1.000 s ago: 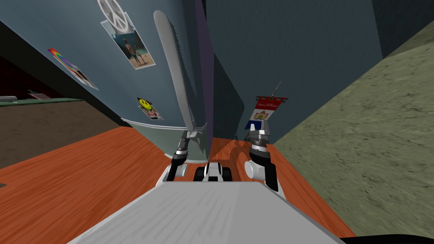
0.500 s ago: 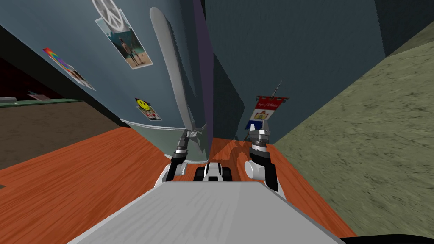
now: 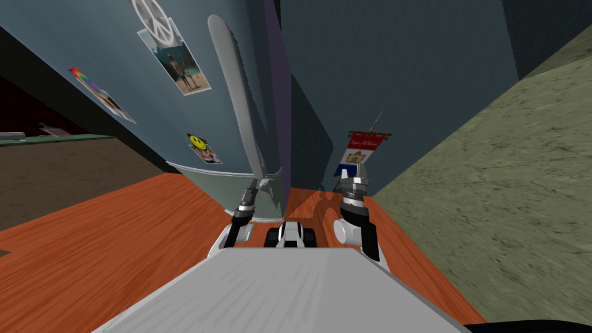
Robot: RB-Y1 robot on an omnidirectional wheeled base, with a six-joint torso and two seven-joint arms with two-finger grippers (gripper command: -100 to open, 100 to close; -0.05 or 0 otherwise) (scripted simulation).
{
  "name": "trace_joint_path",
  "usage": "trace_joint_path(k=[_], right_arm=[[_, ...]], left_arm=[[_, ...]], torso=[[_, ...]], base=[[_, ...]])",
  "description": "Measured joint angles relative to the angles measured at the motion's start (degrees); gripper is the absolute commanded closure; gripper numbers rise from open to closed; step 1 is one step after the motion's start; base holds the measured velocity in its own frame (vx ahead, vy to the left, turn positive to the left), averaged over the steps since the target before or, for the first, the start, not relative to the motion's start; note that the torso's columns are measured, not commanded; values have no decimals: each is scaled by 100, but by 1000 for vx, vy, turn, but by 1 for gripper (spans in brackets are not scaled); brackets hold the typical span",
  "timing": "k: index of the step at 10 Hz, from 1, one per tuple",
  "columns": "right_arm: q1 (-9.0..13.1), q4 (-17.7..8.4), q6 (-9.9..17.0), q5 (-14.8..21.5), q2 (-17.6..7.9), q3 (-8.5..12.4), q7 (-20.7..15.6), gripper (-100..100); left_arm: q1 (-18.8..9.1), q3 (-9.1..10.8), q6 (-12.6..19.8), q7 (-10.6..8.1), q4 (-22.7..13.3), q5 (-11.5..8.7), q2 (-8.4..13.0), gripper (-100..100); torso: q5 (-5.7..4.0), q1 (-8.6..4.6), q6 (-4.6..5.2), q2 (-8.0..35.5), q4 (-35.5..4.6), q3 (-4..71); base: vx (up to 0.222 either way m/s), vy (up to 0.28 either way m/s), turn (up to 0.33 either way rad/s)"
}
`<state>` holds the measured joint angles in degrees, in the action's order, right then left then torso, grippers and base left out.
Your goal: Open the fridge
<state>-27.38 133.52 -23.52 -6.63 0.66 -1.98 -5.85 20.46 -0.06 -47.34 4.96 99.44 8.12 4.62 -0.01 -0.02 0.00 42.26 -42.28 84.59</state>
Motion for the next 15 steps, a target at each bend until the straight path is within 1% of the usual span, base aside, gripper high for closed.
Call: trace_joint_path(k=[2, 3, 4, 7, 9, 11, 12, 15], right_arm=[[0, 0, 0, 0, 0, 0, 0, 0], [1, 0, 0, 0, 0, 0, 0, 0], [1, 0, 0, 0, 0, 0, 0, 0], [0, 0, 0, 0, 0, 0, 0, 0], [0, 0, 0, 0, 0, 0, 0, 0], [0, 0, 0, 0, 0, 0, 0, 0], [0, 0, 0, 0, 0, 0, 0, 0], [-1, 0, 0, 0, 0, 0, 0, 0]], left_arm=[[-10, -14, 69, -20, 51, -2, 224, -100], [-28, -30, 158, -48, 106, -7, 257, -100], [-55, -50, 262, -75, 145, -9, 231, -100], [-100, -69, 550, -165, 264, -35, 280, -100], [-130, -72, 698, -200, 310, -46, 69, -100], [-130, -74, 741, -211, 326, -49, -138, -100], [-131, -64, 747, -210, 325, -52, -148, -100], [-185, -34, 1031, -264, 565, -71, -128, -100]], torso=[[0, 1, 0, 7, -2, -4], [0, 0, 0, 10, -3, -6], [0, -2, 0, 10, -3, -6], [-4, -24, 14, 9, 0, -6], [-8, -51, 30, 8, 4, -6], [-9, -61, 36, 9, 5, -7], [-9, -46, 22, 9, 1, -6], [2, 6, 0, -4, 2, 3]], base=[[-21, -5, -22], [-39, -16, -24], [-40, -17, -14], [-33, -3, -11], [-13, 7, 0], [1, 9, 5], [27, 13, 3], [43, 5, -2]])
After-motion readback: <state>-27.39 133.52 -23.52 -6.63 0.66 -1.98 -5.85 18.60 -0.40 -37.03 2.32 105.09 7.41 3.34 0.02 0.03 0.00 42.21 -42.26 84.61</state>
